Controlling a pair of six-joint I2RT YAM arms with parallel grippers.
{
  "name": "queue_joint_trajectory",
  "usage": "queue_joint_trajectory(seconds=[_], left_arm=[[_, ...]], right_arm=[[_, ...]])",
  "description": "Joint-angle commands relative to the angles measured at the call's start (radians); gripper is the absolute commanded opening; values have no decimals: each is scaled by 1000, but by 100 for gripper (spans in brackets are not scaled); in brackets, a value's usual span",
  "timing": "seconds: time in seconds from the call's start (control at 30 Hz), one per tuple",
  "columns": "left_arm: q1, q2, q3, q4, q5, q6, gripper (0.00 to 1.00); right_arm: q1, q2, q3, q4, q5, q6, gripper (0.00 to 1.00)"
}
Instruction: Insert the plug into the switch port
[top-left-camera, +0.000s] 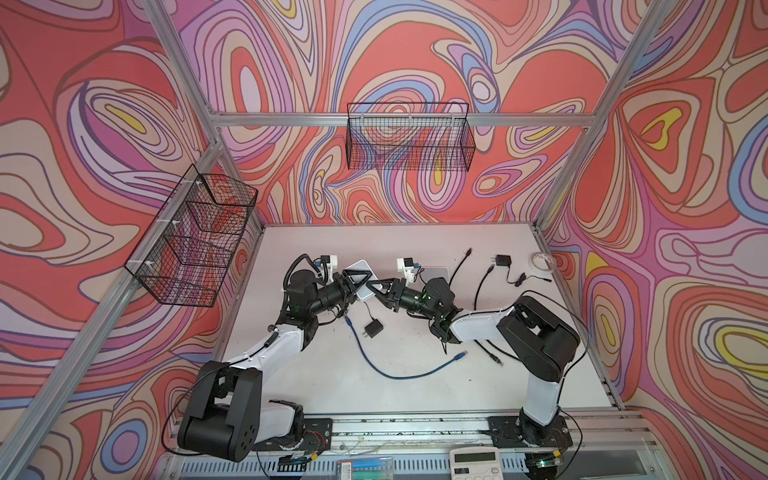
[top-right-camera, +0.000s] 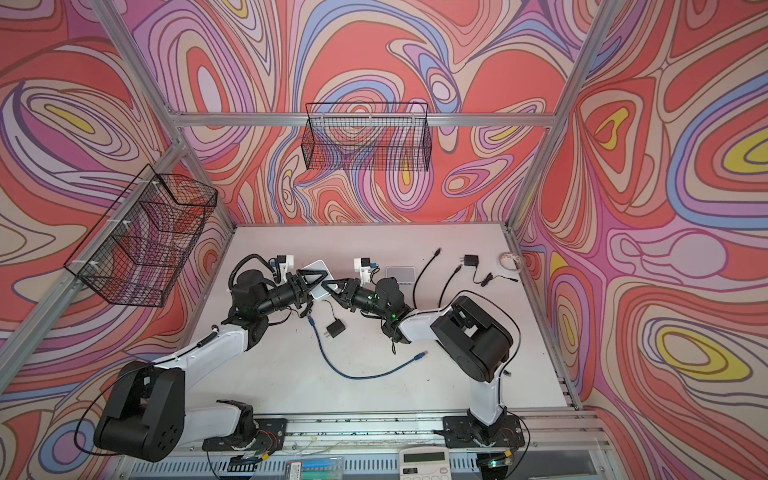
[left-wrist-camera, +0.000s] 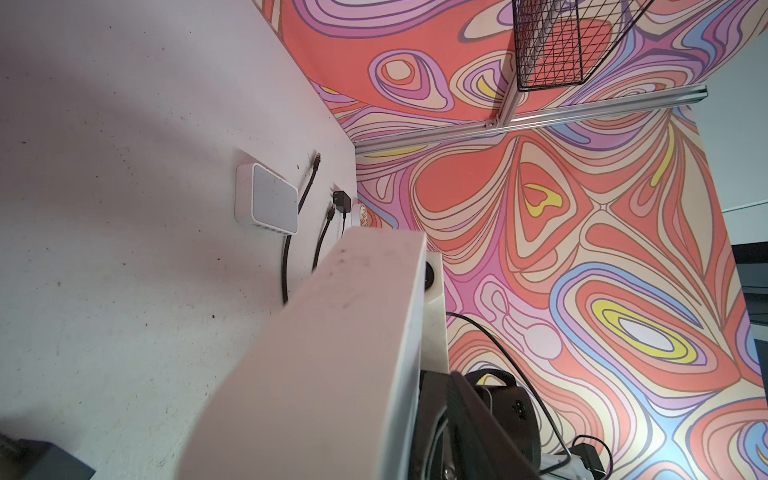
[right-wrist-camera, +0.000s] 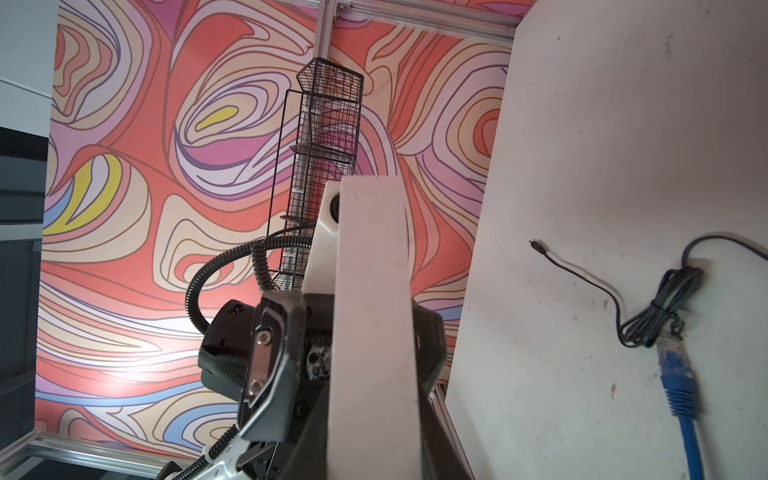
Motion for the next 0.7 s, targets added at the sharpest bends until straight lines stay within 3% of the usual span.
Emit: queue_joint_trajectory(seconds=[0.0, 0.47, 0.67], left_arm=[[-5, -16, 28, 18, 44, -4, 46], [27, -54, 42, -89, 60, 46, 39], [38, -54, 52, -96, 74, 53, 31]], right_arm=[[7, 23, 14, -15, -23, -22, 0], [8, 8, 5, -71, -47, -58, 0], [7, 1, 6, -93, -55, -72, 0]])
